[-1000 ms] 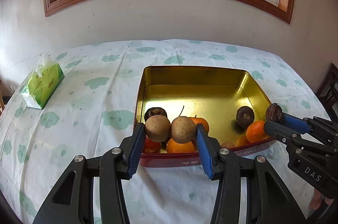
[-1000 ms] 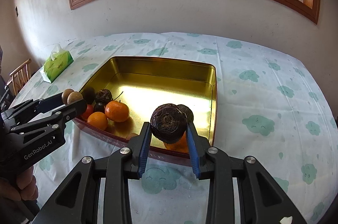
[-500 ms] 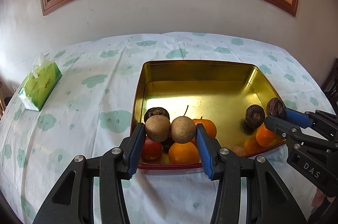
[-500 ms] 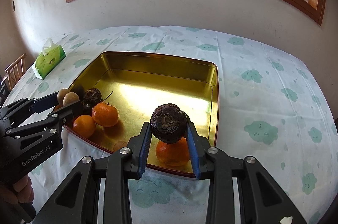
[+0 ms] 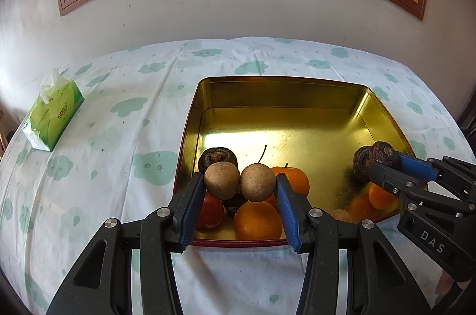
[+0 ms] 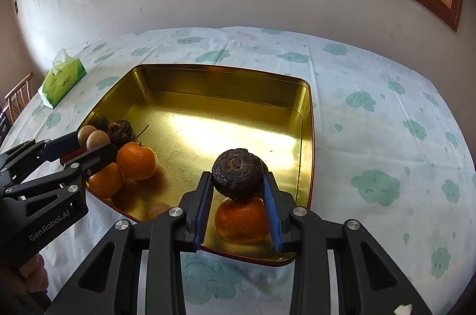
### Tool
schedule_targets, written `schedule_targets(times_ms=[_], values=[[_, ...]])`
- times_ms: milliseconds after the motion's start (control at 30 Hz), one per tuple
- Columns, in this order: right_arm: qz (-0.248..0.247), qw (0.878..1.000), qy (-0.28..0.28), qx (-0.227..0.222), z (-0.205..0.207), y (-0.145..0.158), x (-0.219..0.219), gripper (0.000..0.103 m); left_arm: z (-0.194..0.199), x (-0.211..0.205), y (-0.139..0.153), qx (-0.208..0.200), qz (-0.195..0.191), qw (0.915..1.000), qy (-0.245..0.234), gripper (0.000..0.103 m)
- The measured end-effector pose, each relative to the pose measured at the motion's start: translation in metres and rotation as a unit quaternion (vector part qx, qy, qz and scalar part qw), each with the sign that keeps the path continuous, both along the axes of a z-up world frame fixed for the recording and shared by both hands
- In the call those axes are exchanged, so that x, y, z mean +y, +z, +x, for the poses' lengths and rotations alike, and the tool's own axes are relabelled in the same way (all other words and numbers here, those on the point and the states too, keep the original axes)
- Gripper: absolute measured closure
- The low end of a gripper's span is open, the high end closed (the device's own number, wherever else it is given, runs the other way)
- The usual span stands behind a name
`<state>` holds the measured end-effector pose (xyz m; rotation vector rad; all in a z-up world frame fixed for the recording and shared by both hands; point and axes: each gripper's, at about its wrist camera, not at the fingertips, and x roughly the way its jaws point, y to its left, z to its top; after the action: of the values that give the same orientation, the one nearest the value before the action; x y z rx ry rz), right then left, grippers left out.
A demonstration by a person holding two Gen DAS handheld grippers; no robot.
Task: Organize fruits
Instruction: 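Open both tools to drop the fruits into the tin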
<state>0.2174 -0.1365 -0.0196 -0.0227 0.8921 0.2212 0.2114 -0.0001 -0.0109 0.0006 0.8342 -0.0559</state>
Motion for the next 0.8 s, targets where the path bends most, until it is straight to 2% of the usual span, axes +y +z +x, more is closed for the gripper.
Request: schedule_targets(times_ms=[567, 633, 800], values=[[-0.001, 1.0, -0.001, 0.002, 0.001, -0.0031, 0.0022, 0.07, 0.0007, 0.0007, -0.0031, 0.004, -0.003, 1.0, 0.005, 0.053], [0.003, 1.0, -0.003, 0.002, 0.0007, -0.0031, 0.002, 0.066, -0.0003, 0.0005, -0.0029, 0.003, -0.003, 1.0, 0.004, 0.053], [0.003, 1.0, -0.005, 0.001, -0.0005, -0.0016, 0.0014, 0.063, -0.0013, -0.0017, -0.0025, 0.002, 0.004, 1.0, 0.005, 0.047]])
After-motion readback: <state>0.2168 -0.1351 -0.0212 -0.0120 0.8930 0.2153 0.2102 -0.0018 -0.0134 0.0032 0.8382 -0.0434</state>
